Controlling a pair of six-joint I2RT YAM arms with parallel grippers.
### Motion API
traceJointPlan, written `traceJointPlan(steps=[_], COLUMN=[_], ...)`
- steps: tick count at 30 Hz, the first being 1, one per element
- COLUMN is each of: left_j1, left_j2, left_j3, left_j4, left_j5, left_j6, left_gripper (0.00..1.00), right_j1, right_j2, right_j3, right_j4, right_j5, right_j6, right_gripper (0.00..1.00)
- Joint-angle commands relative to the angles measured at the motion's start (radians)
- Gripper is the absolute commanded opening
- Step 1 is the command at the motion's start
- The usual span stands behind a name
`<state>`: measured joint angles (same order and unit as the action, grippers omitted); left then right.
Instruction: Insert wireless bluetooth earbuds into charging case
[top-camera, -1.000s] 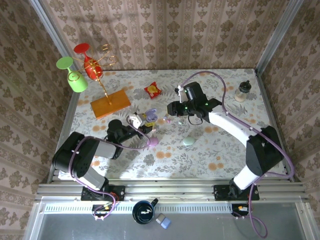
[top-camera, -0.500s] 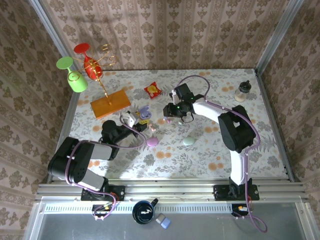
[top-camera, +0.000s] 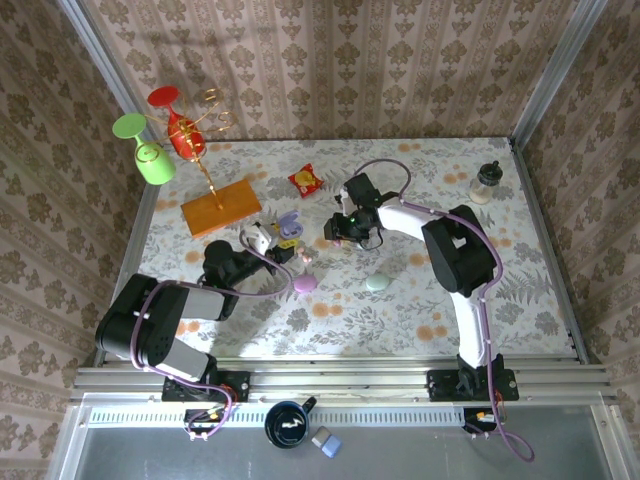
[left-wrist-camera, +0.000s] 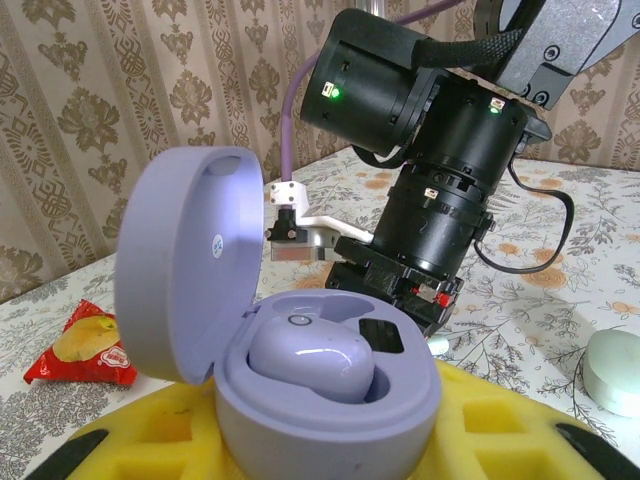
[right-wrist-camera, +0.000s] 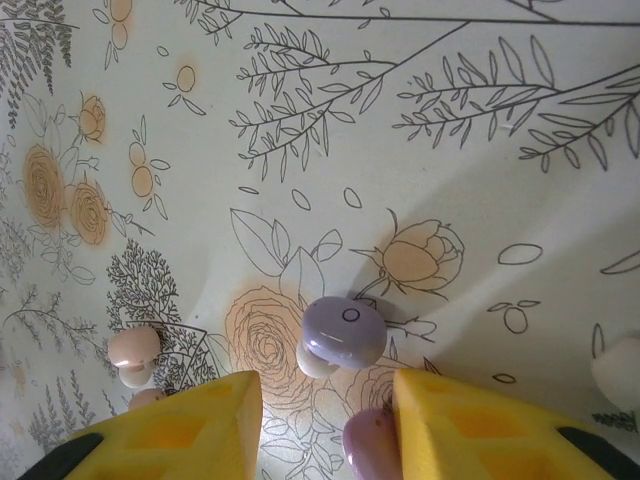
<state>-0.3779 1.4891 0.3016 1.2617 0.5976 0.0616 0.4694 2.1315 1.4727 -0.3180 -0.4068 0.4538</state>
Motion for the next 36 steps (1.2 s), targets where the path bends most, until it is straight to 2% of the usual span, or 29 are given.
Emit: traceJointPlan(steps=[1, 13, 21, 30, 36], left_j1=[0.007, 0.007, 0.032, 0.097, 0.141], left_j2=[-0.009, -0.001, -0.01, -0.048, -0.068], left_j3=[-0.001, 0.003, -0.004, -0.033, -0.055], left_j4=[0.027, 0.027, 0.03, 0.03, 0.032], left_j5=[0.008, 0.008, -0.027, -0.167, -0.208], left_j6=[-0.02, -0.024, -0.062, -0.105, -0.117], left_gripper=[0.26, 0.26, 0.26, 0.26, 0.26], right_j1=[0.005, 0.006, 0.006, 0.081, 0.187], right_j2=[0.031, 0.122, 0.127, -0.021, -0.004], right_j3=[0.048, 0.167, 0.222, 0.143, 0.214], right_j4=[-0.006, -0.04, -0.096, -0.116, -0.213], right_j5=[-0.041, -0.06, -0.006, 0.345, 0.698], right_j6=[0.013, 0.006, -0.07, -0.188, -0.287], right_gripper=[0.37, 0.35, 0.37, 0.38, 0.4])
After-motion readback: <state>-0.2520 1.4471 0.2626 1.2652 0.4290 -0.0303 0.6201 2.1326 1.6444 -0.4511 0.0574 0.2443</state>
